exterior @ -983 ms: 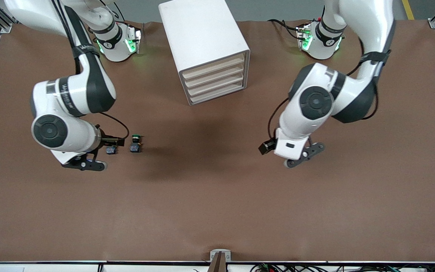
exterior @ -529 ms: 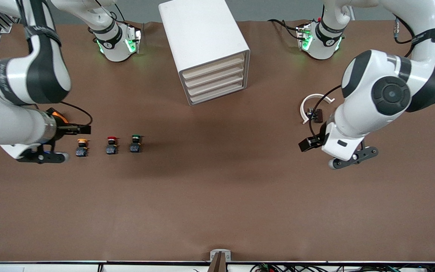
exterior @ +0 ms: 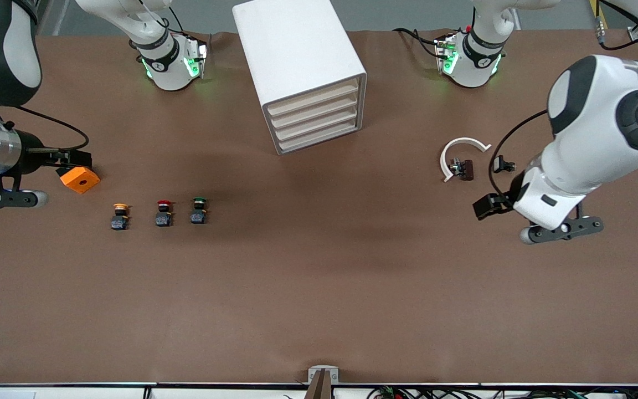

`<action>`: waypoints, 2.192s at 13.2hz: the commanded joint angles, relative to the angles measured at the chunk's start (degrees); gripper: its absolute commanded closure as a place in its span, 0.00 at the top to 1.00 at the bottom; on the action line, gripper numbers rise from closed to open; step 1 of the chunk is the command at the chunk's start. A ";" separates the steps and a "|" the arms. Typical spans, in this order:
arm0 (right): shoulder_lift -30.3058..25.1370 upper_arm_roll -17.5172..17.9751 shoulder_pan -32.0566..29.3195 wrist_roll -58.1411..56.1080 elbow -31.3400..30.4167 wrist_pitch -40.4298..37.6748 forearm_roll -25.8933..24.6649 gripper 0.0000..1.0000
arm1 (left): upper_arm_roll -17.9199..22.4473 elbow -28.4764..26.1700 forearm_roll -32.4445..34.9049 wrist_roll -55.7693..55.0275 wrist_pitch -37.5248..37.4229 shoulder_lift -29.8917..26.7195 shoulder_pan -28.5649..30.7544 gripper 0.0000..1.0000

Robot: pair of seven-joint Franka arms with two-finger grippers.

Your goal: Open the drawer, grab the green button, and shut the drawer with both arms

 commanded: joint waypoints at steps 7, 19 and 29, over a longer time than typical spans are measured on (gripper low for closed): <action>-0.82 1.11 -4.04 -1.99 7.75 -4.81 -0.11 1.00 | -0.42 -1.17 1.06 11.44 -6.57 -6.80 5.74 1.00; -8.64 1.20 -5.90 -8.07 2.40 -2.10 2.79 1.00 | 3.68 -8.18 0.71 13.99 -12.91 -19.53 0.84 1.00; -18.48 0.94 -5.37 -4.56 -9.56 5.81 2.88 1.00 | 4.76 -10.31 0.01 14.08 -14.49 -23.24 1.43 1.00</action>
